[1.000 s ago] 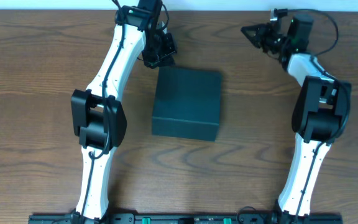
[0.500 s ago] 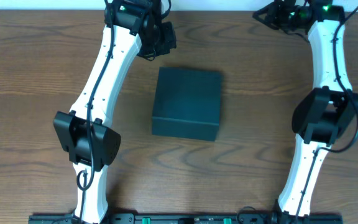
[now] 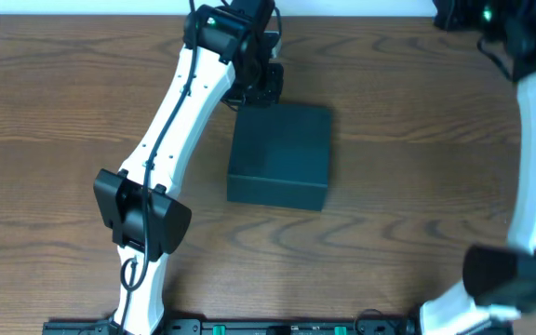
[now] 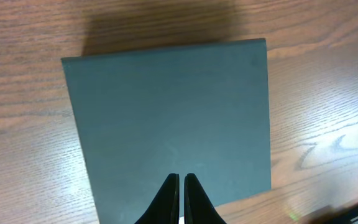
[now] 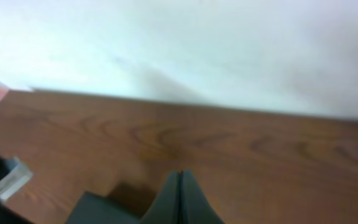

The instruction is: Pack container

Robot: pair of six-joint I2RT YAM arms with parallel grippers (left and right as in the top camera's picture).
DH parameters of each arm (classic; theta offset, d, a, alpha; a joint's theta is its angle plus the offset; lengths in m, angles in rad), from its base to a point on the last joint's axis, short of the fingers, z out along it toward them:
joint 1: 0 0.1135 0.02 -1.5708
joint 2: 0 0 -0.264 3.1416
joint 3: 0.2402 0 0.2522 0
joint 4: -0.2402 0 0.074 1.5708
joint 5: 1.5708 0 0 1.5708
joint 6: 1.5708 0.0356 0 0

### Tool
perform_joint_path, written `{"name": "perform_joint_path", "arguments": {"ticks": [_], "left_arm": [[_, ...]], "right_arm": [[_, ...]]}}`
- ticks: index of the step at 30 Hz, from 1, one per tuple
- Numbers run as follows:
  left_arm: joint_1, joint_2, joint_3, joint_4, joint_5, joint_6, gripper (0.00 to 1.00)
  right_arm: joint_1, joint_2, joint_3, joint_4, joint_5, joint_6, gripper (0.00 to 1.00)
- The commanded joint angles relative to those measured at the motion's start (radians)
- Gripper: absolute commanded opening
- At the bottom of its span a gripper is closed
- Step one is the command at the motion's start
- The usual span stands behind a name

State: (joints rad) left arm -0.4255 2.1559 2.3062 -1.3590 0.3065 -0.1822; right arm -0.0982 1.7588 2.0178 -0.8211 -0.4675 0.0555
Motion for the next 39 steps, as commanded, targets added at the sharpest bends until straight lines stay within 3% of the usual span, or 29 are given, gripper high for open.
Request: {"name": "perform_joint_path", "arguments": {"ticks": [1, 4, 7, 11, 14, 20, 30, 39], "left_arm": [[0.009, -0.047, 0.013, -0.008, 0.033, 0.021, 0.06], [-0.006, -0.047, -0.034, 0.001, 0.036, 0.021, 0.06], [0.000, -0.055, -0.110, 0.014, 0.066, 0.022, 0.06], [-0.003, -0.142, -0.270, 0.084, 0.045, 0.019, 0.06], [-0.019, -0.330, -0.470, 0.185, -0.078, 0.000, 0.06], [-0.023, -0.500, -0.784, 0.391, -0.085, 0.003, 0.06], [-0.027, -0.356, -0.812, 0.475, 0.108, 0.082, 0.06], [-0.025, -0.248, -0.812, 0.486, 0.226, 0.101, 0.06]], "right_arm": [[0.013, -0.087, -0.231, 0.073, 0.026, -0.006, 0.02], [0.050, -0.262, -0.539, 0.276, 0.029, 0.019, 0.02], [0.084, -0.375, -0.706, 0.367, 0.094, 0.056, 0.02], [0.099, -0.457, -0.808, 0.298, 0.105, 0.063, 0.02], [0.106, -0.461, -0.837, 0.240, 0.105, 0.062, 0.02], [0.197, -0.461, -0.870, 0.157, 0.130, 0.032, 0.02], [0.332, -0.460, -0.980, 0.013, 0.100, 0.034, 0.02], [0.360, -0.461, -1.173, 0.084, -0.204, 0.035, 0.02]]}}
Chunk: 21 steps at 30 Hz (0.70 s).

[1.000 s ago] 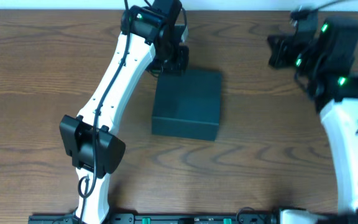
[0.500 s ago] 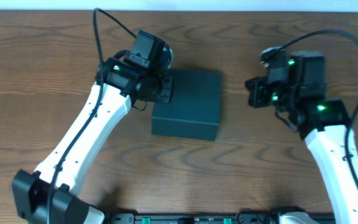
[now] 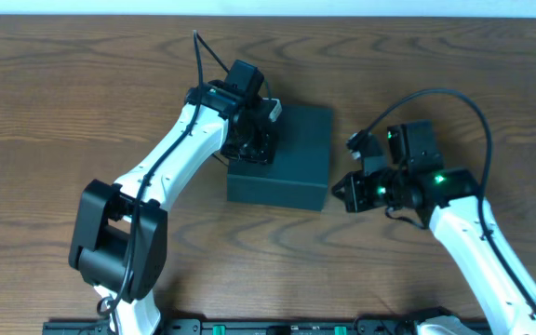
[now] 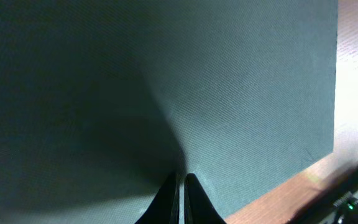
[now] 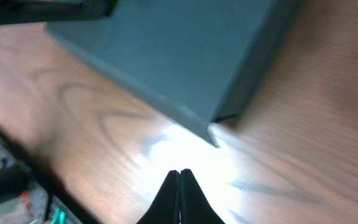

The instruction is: Pack container

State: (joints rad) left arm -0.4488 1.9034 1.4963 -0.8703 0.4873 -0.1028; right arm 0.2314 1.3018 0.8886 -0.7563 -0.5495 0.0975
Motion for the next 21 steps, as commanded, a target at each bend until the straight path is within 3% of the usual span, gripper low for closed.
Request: {"name": "perform_joint_path", "arguments": {"ticks": [1, 7, 11, 21], "left_arm": [[-0.002, 0.005, -0.002, -0.003, 0.045, 0.022, 0.06], [-0.002, 0.006, -0.020, 0.005, 0.041, 0.036, 0.06], [-0.002, 0.006, -0.055, 0.026, 0.041, 0.035, 0.06], [-0.002, 0.006, -0.071, 0.035, 0.029, 0.035, 0.06]], "right_arm": [[0.045, -0.004, -0.073, 0.048, -0.122, 0.014, 0.02], [0.130, -0.004, -0.263, 0.360, -0.114, 0.254, 0.02], [0.183, -0.004, -0.395, 0.594, -0.006, 0.484, 0.02], [0.355, -0.003, -0.460, 0.732, 0.304, 0.724, 0.02]]}}
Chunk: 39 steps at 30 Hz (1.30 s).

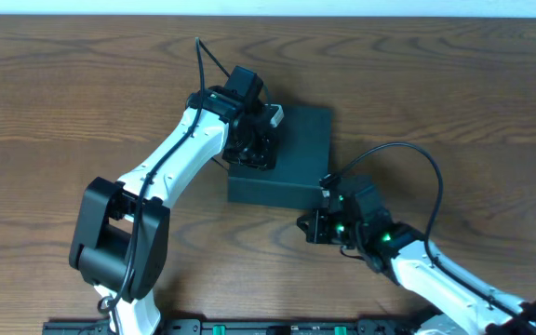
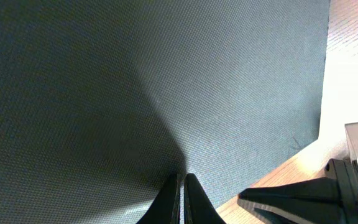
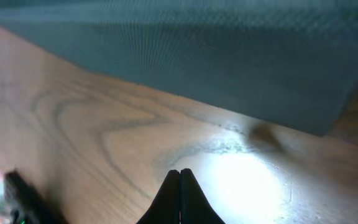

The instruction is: Pack container

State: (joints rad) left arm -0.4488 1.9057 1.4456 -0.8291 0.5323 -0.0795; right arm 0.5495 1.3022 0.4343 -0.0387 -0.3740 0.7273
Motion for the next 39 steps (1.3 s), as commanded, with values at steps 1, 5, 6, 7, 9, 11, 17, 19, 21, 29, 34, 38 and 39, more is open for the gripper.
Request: {"name": "perform_joint_path", "arguments": {"ticks": [1, 5, 6, 7, 9, 11, 17, 19, 21, 29, 34, 38, 39], "left_arm": [[-0.002, 0.004, -0.020, -0.005, -0.016, 0.012, 0.06], [-0.002, 0.004, -0.020, -0.006, -0.016, 0.012, 0.06], [-0.002, 0.004, -0.020, -0.006, -0.016, 0.012, 0.06], [-0.002, 0.004, -0.020, -0.006, -0.016, 0.012, 0.06], [-0.002, 0.004, -0.020, -0.006, -0.016, 0.012, 0.06], [-0.002, 0.004, -0.020, -0.007, -0.016, 0.012, 0.06], [-0.002, 0.004, -0.020, -0.012, -0.016, 0.012, 0.06], [-0.002, 0.004, -0.020, -0.012, -0.016, 0.012, 0.06], [-0.002, 0.004, -0.020, -0.012, -0.016, 0.011, 0.06], [-0.002, 0.004, -0.020, -0.011, -0.016, 0.005, 0.06], [0.011, -0.012, -0.014, -0.042, -0.045, -0.050, 0.06], [0.033, -0.098, -0.011, -0.055, -0.053, -0.091, 0.06], [0.038, -0.133, -0.011, -0.053, -0.054, -0.100, 0.06]], "right_arm": [[0.055, -0.002, -0.006, 0.035, 0.152, 0.108, 0.02], [0.101, 0.015, -0.006, 0.062, 0.270, 0.190, 0.02], [0.114, 0.027, -0.006, 0.066, 0.309, 0.218, 0.02], [0.122, 0.038, -0.006, 0.071, 0.336, 0.239, 0.02], [0.136, 0.065, -0.006, 0.090, 0.386, 0.283, 0.02], [0.145, 0.101, -0.006, 0.130, 0.421, 0.328, 0.02], [0.152, 0.218, -0.006, 0.318, 0.423, 0.399, 0.02], [0.152, 0.251, -0.006, 0.370, 0.422, 0.406, 0.02], [0.152, 0.268, -0.006, 0.400, 0.425, 0.426, 0.02], [0.151, 0.269, -0.006, 0.492, 0.365, 0.421, 0.02], [0.146, 0.209, -0.006, 0.488, 0.129, 0.276, 0.02], [0.146, 0.052, -0.005, 0.384, 0.101, 0.201, 0.02], [0.146, -0.002, -0.004, 0.333, 0.114, 0.176, 0.02]]}}
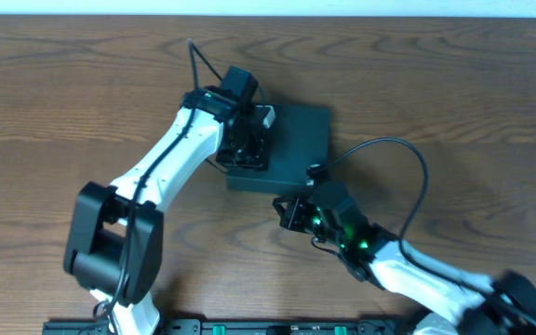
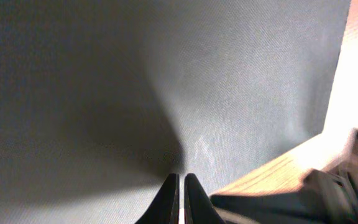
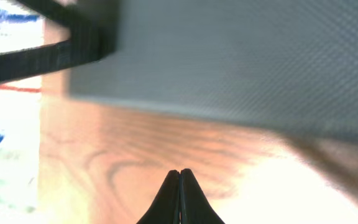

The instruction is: Pack container

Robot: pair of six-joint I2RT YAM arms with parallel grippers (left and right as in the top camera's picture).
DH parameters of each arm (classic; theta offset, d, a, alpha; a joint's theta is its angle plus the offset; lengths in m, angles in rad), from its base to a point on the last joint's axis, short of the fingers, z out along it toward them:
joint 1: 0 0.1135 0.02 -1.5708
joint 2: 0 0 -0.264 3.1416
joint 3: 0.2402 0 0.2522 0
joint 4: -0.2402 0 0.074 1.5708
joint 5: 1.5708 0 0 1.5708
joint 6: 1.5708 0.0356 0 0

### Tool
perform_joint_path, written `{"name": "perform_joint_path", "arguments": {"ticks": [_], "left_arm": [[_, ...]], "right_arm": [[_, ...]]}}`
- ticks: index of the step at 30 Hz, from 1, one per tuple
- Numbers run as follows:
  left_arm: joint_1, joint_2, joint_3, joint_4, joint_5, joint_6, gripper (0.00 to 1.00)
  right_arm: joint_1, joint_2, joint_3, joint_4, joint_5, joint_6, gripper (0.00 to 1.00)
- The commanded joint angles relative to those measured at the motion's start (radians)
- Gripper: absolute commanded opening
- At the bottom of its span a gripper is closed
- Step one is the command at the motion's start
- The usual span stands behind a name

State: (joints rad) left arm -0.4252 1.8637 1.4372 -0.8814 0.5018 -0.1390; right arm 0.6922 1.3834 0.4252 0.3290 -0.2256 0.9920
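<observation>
A dark teal box point(image 1: 296, 140) lies shut on the wooden table. My left gripper point(image 1: 249, 151) is shut with its tips down on the left part of the box's top; that top point(image 2: 166, 81) fills the left wrist view around the closed left gripper point(image 2: 179, 178). My right gripper point(image 1: 287, 210) is shut and low over the table, just in front of the box's near edge. In the right wrist view the right gripper point(image 3: 179, 172) points at the box's side wall point(image 3: 247, 62), with bare wood between them.
The brown wooden table point(image 1: 54, 112) spreads wide to the left, right and front of the box. A black rail point(image 1: 249, 328) runs along the near edge. The right arm's cable point(image 1: 408, 158) loops over the table right of the box.
The right gripper has moved left and nearer to the box's front edge. The left gripper stays shut on the box's top, and the box sits at about the same place.
At first the left gripper was shut behind the box's far left corner and the right arm was at the far right. Then the left gripper was down on the box's top and the right gripper beside its right side. The right gripper has since come round to the front edge.
</observation>
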Motion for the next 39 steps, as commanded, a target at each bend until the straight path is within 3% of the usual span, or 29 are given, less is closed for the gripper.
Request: {"name": "perform_joint_path", "arguments": {"ticks": [1, 4, 8, 12, 15, 16, 17, 18, 19, 26, 39], "left_arm": [[0.019, -0.130, -0.003, 0.000, -0.034, -0.050, 0.06], [0.032, -0.242, -0.003, 0.003, -0.081, -0.083, 0.06], [0.071, -0.443, -0.003, 0.008, -0.216, -0.158, 0.06], [0.125, -0.608, -0.003, 0.010, -0.312, -0.152, 0.06], [0.149, -0.700, -0.003, 0.010, -0.357, -0.153, 0.09], [0.151, -0.718, -0.003, 0.011, -0.365, -0.153, 0.22], [0.151, -0.734, -0.003, 0.011, -0.376, -0.153, 0.42], [0.151, -0.749, -0.003, 0.011, -0.382, -0.153, 0.81], [0.151, -0.760, -0.003, 0.011, -0.381, -0.153, 0.95], [0.151, -0.755, -0.003, -0.019, -0.381, -0.153, 0.95], [0.151, -0.738, -0.003, -0.111, -0.381, -0.153, 0.95]], "right_arm": [[0.003, -0.143, 0.005, -0.092, -0.010, -0.105, 0.02], [0.003, -0.301, 0.008, -0.222, 0.077, -0.146, 0.02], [0.000, -0.519, 0.067, -0.307, 0.258, -0.317, 0.02], [-0.026, -0.617, 0.142, -0.322, 0.373, -0.452, 0.02], [-0.046, -0.663, 0.172, -0.321, 0.437, -0.470, 0.05], [-0.053, -0.676, 0.177, -0.320, 0.454, -0.470, 0.16], [-0.059, -0.687, 0.178, -0.320, 0.471, -0.470, 0.38], [-0.067, -0.703, 0.178, -0.320, 0.501, -0.470, 0.78], [-0.075, -0.720, 0.178, -0.322, 0.541, -0.470, 0.99], [-0.106, -0.748, 0.177, -0.336, 0.879, -0.470, 0.99], [-0.106, -0.742, 0.177, -0.692, 0.880, -0.470, 0.99]]}}
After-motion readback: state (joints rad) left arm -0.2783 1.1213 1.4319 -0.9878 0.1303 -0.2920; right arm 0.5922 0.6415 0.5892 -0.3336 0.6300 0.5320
